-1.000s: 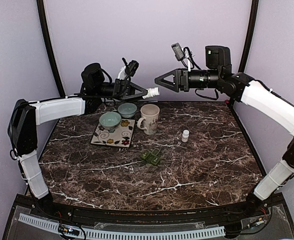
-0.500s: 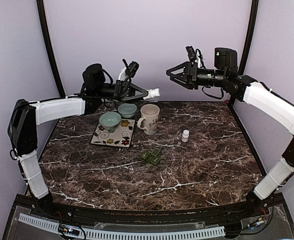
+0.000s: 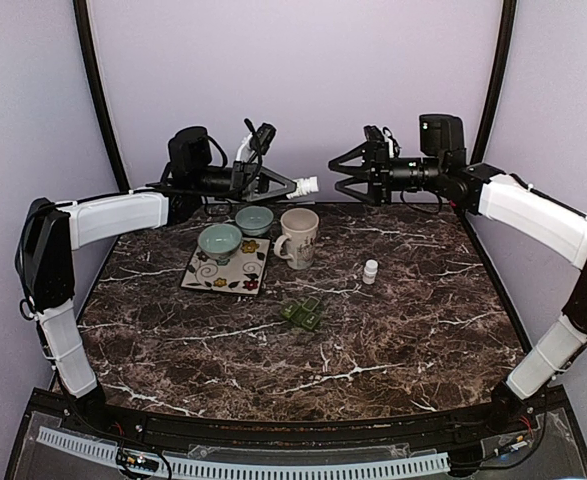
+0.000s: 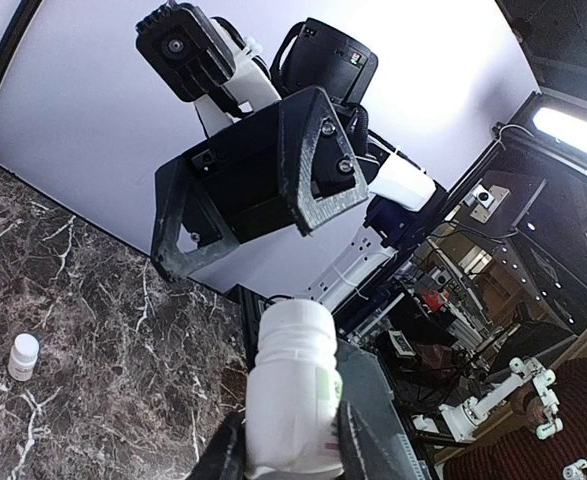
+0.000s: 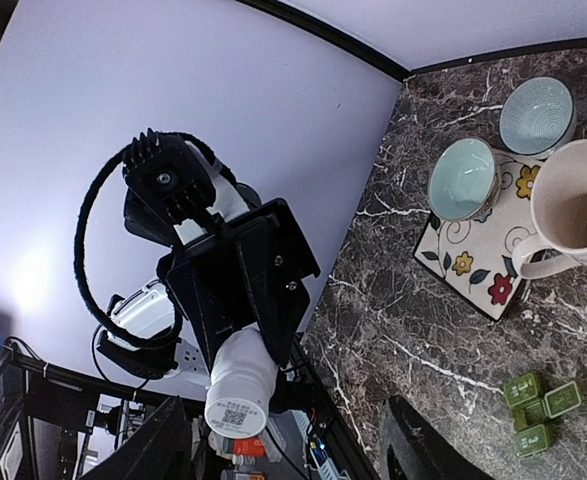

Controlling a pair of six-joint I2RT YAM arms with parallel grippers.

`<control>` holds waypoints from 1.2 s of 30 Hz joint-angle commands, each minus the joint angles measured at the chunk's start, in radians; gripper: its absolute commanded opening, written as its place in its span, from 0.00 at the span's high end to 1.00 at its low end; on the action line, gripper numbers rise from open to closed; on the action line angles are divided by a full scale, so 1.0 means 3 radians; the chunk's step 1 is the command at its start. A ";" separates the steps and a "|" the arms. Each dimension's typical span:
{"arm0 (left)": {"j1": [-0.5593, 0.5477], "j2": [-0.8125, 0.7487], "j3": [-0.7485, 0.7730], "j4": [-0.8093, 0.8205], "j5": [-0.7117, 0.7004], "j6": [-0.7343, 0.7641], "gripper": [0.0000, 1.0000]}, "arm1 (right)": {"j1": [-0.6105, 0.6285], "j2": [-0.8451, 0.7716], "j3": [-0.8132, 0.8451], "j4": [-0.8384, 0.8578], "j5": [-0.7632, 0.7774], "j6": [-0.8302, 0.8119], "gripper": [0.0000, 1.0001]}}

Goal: Sort the pills into containers
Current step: Unscrew the lid of the pill bottle.

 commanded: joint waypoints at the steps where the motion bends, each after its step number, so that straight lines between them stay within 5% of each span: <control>1: 0.0024 -0.0071 0.0131 -0.0088 -0.0018 0.0166 1.00 | 0.0023 -0.0077 -0.0027 0.0170 -0.0102 0.0147 0.36; 36: 0.0038 -0.0002 0.0175 -0.0317 -0.0089 0.0379 1.00 | 0.0296 0.0206 0.0204 0.0154 -0.0253 0.0222 0.37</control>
